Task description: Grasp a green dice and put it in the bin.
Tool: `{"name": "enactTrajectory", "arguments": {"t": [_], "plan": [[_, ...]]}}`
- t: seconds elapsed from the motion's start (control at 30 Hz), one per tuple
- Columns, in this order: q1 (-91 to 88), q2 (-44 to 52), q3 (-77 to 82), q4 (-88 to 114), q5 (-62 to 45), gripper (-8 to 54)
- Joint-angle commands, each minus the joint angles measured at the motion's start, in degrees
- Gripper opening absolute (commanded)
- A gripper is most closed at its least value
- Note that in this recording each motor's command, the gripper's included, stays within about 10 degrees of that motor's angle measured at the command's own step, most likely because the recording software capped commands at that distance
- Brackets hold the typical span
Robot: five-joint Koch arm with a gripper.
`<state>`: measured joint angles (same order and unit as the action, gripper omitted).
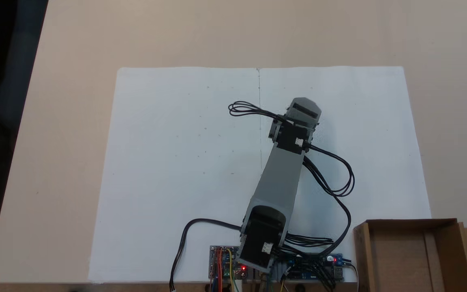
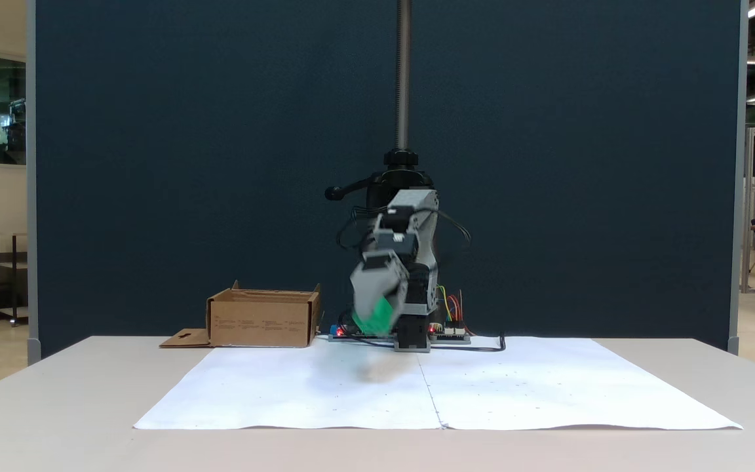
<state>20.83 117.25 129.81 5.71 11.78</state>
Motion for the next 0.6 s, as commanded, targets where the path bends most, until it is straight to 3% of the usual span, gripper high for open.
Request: {"name": "enactTrajectory", "arguments": {"t": [0.0, 0.37, 0.57], "plan": [[4.31, 1.93, -5.45, -3.34, 1.23, 12.9], [34.63, 1.76, -20.83, -3.25, 1.49, 12.9], [71.19, 0.97, -21.62, -1.23, 1.32, 12.9]]}}
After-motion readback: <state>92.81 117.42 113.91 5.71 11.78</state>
